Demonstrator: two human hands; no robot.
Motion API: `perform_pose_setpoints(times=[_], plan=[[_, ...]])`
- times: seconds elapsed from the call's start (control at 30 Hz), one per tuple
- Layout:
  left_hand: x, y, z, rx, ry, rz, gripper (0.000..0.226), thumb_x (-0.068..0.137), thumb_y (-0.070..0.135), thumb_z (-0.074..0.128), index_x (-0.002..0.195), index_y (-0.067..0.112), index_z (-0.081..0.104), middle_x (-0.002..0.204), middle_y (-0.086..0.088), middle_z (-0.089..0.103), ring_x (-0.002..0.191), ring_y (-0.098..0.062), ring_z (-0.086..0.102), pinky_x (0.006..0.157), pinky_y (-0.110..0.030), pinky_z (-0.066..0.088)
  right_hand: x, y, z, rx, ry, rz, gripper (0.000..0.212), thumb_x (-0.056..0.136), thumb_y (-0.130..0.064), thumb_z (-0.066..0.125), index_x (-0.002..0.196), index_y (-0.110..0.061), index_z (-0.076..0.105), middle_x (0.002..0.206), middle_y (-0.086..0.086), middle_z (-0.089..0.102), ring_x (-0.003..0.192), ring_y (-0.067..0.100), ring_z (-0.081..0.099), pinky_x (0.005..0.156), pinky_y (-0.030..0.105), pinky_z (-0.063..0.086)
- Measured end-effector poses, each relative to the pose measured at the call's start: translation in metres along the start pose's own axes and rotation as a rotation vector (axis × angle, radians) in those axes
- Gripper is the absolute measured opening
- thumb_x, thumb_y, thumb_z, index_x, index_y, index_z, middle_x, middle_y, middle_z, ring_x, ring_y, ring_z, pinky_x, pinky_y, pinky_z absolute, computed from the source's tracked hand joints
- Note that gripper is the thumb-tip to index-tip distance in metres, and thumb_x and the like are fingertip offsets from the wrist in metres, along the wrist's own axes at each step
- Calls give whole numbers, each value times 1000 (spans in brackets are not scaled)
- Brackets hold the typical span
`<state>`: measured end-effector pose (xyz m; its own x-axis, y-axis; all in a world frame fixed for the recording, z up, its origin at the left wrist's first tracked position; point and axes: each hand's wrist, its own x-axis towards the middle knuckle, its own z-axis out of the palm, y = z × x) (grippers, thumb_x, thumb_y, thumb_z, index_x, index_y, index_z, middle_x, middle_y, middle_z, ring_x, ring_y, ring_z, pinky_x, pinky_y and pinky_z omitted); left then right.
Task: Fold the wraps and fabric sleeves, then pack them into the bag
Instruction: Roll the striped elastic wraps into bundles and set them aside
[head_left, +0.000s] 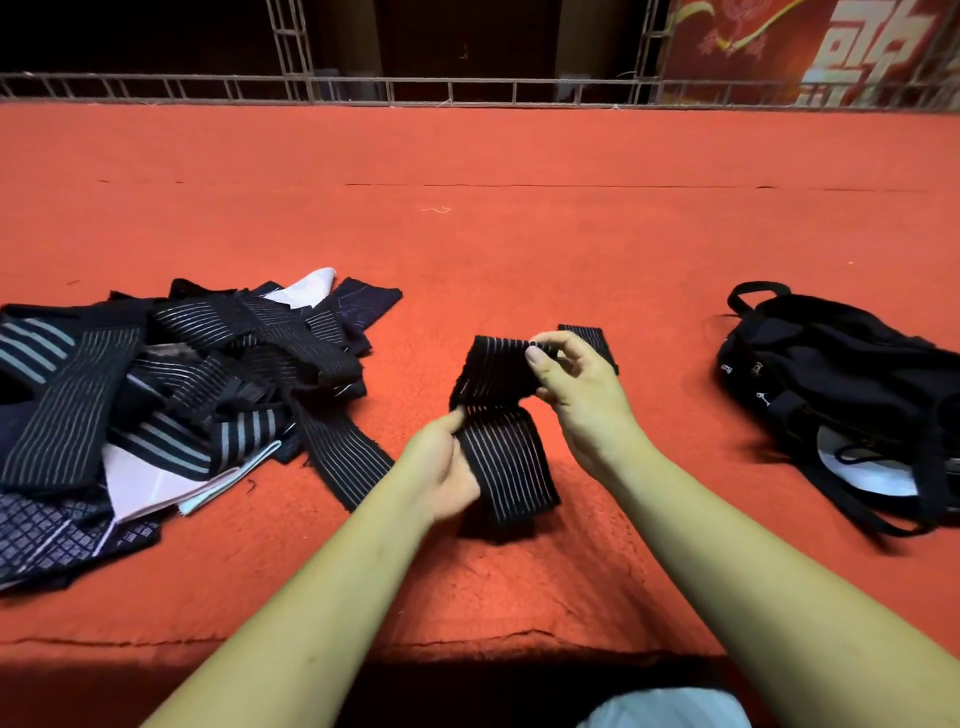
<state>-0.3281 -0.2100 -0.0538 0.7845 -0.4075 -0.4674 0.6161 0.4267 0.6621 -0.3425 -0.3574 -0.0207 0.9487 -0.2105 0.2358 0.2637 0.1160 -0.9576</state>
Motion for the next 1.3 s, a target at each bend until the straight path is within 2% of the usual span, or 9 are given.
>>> perform_pose_setpoints(times=[0.3, 0.4, 0.53, 0.67, 0.77, 0.9, 1.07, 1.17, 1.3], plan=[[7, 22, -4, -218, 107, 71, 47, 105, 24, 25, 118, -5, 60, 110, -26, 68, 97, -39, 67, 84, -50, 51, -39, 33, -10, -118, -232, 179, 21, 99, -8, 55, 91, -25, 64, 86, -1, 62, 75, 10, 57, 72, 34, 52], [11, 24, -4, -225, 150, 98, 45, 104, 23, 23, 117, -2, 58, 112, -25, 65, 99, -37, 63, 85, -51, 50, -44, 32, -10, -111, -237, 231, 13, 100, -3, 50, 96, -13, 56, 81, 8, 54, 58, 2, 55, 53, 19, 50], [13, 24, -4, -226, 196, 100, 45, 103, 22, 23, 125, -1, 55, 119, -26, 63, 106, -37, 62, 87, -52, 49, -45, 39, -11, -39, -272, 285, 11, 101, -3, 48, 98, -12, 54, 92, 10, 54, 72, 12, 61, 65, 41, 60], [15, 23, -5, -171, 250, 97, 48, 100, 20, 26, 134, -4, 52, 131, -26, 59, 120, -38, 58, 85, -52, 51, -47, 43, -13, -25, -283, 335, 11, 102, -1, 46, 99, -10, 53, 98, 14, 52, 81, 23, 64, 66, 39, 61], [19, 22, -8, -131, 310, 122, 50, 98, 19, 30, 136, -4, 52, 129, -26, 61, 116, -40, 62, 74, -48, 56, -50, 48, -14, -78, -304, 307, 10, 101, 1, 46, 99, -6, 52, 103, 16, 49, 90, 27, 58, 65, 37, 61], [23, 20, -14, -98, 351, 156, 53, 91, 18, 34, 137, -3, 50, 129, -27, 61, 115, -43, 62, 84, -60, 54, -52, 52, -14, -41, -294, 318, 16, 99, 10, 43, 92, -3, 50, 98, 18, 52, 89, 25, 63, 74, 36, 61], [29, 15, -15, -167, 212, 205, 29, 96, 35, 40, 92, 10, 54, 89, -15, 65, 82, -30, 64, 84, -41, 52, -53, 58, -15, -53, -247, 367, 27, 95, 20, 37, 85, -2, 49, 93, 16, 53, 86, 21, 67, 76, 36, 61], [29, 9, -9, 29, 151, 244, 35, 96, 34, 60, 111, 2, 63, 107, -23, 68, 92, -32, 68, 91, -48, 55, -54, 61, -16, -52, -203, 385, 36, 89, 26, 29, 78, -1, 50, 89, 14, 55, 76, 16, 71, 74, 34, 62], [38, 8, -8, 139, 173, 331, 8, 93, 9, 64, 101, 5, 62, 94, -18, 69, 75, -25, 69, 65, -38, 61, -55, 62, -17, -7, -181, 415, 21, 85, 15, 46, 73, 0, 52, 80, 13, 54, 71, 20, 66, 72, 38, 62]])
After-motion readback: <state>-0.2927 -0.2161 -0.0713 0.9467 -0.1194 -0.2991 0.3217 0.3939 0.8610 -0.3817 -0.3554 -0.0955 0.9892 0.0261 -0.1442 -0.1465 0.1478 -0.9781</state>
